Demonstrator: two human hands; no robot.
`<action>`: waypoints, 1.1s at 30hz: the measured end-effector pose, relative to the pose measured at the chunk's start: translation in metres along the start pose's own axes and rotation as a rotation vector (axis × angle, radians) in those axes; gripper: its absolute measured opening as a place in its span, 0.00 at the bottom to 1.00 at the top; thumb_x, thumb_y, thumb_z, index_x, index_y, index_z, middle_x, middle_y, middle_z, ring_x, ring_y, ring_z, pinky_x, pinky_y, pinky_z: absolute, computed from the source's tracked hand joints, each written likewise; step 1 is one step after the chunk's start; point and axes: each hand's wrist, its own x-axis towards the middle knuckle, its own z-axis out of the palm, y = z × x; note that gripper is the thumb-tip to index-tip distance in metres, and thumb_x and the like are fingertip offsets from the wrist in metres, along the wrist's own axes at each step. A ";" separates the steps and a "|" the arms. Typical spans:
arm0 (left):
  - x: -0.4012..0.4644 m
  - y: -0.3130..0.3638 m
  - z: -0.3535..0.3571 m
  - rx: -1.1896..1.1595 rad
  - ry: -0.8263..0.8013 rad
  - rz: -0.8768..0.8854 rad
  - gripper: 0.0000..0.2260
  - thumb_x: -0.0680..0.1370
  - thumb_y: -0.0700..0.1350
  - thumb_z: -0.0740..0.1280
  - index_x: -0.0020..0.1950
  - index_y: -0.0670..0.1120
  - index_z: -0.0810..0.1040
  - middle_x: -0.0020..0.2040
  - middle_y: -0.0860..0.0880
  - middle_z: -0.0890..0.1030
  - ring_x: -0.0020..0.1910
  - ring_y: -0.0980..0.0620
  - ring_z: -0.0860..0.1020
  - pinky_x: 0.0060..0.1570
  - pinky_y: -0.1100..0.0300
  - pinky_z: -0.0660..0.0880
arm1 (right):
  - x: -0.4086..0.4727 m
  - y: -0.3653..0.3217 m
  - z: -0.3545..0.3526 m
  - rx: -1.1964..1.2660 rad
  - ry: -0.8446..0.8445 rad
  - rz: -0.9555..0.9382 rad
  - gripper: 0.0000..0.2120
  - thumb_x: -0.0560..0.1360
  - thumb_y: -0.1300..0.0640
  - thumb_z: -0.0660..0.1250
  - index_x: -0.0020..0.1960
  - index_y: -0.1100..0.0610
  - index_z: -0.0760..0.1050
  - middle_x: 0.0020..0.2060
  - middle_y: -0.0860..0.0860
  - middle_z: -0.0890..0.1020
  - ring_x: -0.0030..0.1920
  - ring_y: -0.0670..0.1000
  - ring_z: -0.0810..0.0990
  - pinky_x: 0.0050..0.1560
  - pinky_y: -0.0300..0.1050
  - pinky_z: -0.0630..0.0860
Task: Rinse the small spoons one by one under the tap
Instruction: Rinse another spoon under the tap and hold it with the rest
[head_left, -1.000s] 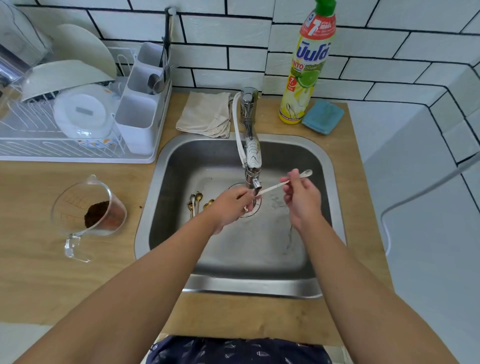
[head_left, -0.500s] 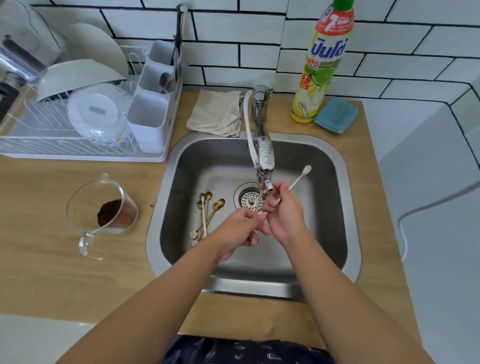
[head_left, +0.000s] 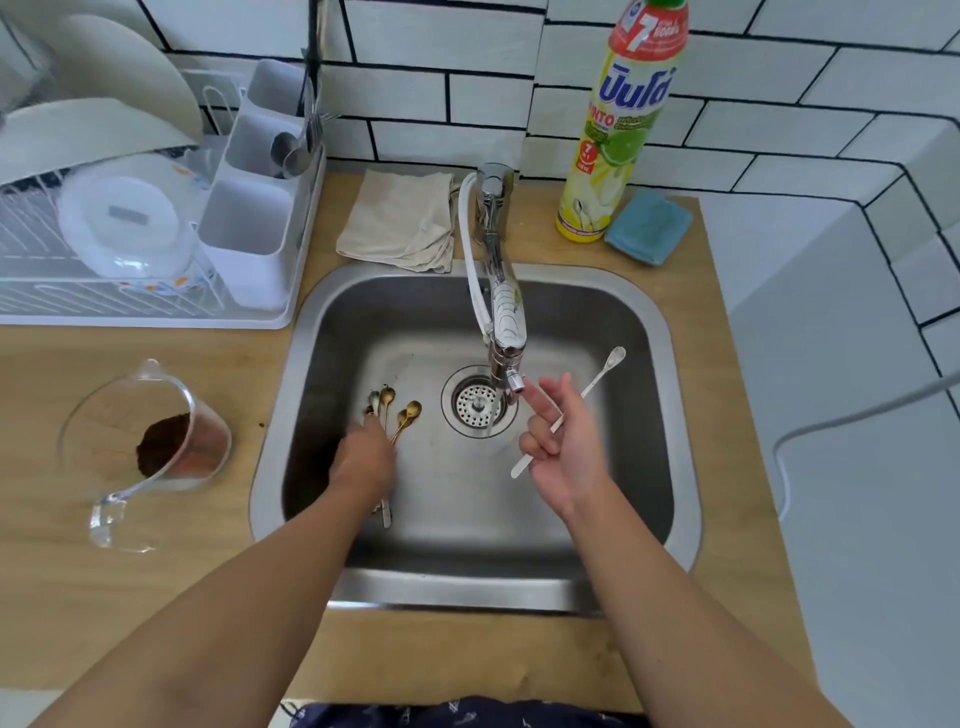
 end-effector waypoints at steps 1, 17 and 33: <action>0.001 -0.001 0.002 0.016 0.009 0.006 0.16 0.82 0.45 0.64 0.68 0.40 0.68 0.60 0.38 0.75 0.55 0.41 0.79 0.50 0.51 0.79 | 0.000 -0.001 -0.002 0.003 0.002 0.002 0.11 0.84 0.48 0.62 0.50 0.55 0.74 0.43 0.55 0.88 0.18 0.42 0.58 0.19 0.35 0.57; -0.042 0.021 -0.027 -0.238 0.029 0.224 0.10 0.83 0.42 0.58 0.55 0.38 0.75 0.51 0.38 0.79 0.50 0.39 0.79 0.51 0.47 0.77 | 0.013 0.011 -0.008 -0.184 0.080 0.013 0.09 0.84 0.52 0.65 0.52 0.56 0.80 0.48 0.56 0.89 0.18 0.42 0.57 0.20 0.35 0.57; -0.090 0.065 -0.037 -0.608 -0.231 0.289 0.12 0.84 0.49 0.55 0.48 0.45 0.75 0.33 0.50 0.75 0.26 0.57 0.70 0.23 0.64 0.66 | 0.015 0.022 0.007 -0.656 0.104 -0.199 0.08 0.76 0.61 0.76 0.54 0.63 0.82 0.46 0.57 0.88 0.21 0.38 0.73 0.25 0.28 0.67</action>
